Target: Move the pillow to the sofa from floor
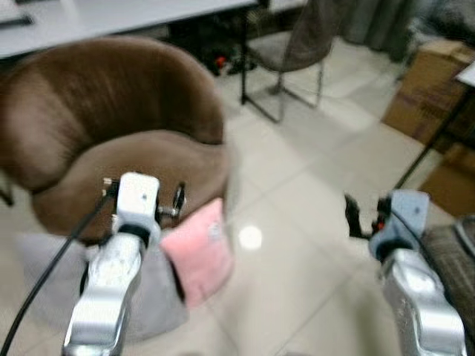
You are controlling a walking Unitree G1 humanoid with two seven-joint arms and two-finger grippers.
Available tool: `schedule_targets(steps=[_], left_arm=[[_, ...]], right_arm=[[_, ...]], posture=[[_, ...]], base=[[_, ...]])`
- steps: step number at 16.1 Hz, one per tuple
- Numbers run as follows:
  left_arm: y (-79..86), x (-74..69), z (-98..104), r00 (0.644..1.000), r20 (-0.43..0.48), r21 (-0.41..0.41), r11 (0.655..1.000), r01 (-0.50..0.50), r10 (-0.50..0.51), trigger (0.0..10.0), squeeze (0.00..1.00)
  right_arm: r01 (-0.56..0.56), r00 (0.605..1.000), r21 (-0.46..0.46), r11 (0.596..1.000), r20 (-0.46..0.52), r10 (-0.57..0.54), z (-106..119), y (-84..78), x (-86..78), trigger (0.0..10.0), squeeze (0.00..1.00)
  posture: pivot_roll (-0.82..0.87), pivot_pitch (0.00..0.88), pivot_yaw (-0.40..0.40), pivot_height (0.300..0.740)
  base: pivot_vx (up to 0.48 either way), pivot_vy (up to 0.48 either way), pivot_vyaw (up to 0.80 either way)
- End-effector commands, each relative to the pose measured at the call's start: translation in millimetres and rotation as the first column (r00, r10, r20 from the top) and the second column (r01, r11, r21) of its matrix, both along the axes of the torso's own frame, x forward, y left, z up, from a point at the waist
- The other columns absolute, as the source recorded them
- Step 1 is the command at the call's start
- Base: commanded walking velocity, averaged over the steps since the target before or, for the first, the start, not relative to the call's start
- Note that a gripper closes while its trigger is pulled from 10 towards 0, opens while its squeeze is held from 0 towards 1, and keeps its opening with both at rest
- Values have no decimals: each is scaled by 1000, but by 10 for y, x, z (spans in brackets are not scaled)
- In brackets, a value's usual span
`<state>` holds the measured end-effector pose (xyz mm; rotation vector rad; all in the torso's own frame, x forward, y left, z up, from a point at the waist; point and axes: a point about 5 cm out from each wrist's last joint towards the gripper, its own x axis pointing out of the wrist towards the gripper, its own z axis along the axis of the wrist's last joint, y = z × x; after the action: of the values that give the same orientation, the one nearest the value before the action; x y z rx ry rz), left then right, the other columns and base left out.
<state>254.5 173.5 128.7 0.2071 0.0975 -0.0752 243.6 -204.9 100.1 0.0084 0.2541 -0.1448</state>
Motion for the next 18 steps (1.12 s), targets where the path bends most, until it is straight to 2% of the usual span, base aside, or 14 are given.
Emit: schedule_targets(steps=[1, 5, 17, 18], left_arm=[[56, -16, 4, 1000, -2, 14, 1000, -20, 20, 10000, 576], [58, -15, -11, 1000, -8, 12, 1000, -21, 21, 10000, 580], [76, 16, 19, 1000, 2, -1, 1000, -30, 30, 10000, 569], [75, 19, 30, 1000, 6, -5, 1000, -29, 29, 10000, 467]], right_arm=[[-15, 1000, 12, 1000, 11, 14, 36, 40, 19, 10000, 0], [-11, 1000, 16, 1000, 3, 11, 30, 38, 27, 10000, 0], [-10, 1000, 22, 1000, 0, 10, 30, 41, 27, 10000, 0], [-10, 1000, 23, 1000, 0, 10, 32, 43, 27, 10000, 0]], posture=[[8, 0, 16, 740], [8, 0, 16, 740], [9, 0, 17, 740], [9, 0, 17, 740]], base=[[0, 352, 0], [0, 356, 0], [0, 359, -472], [0, 371, -481]])
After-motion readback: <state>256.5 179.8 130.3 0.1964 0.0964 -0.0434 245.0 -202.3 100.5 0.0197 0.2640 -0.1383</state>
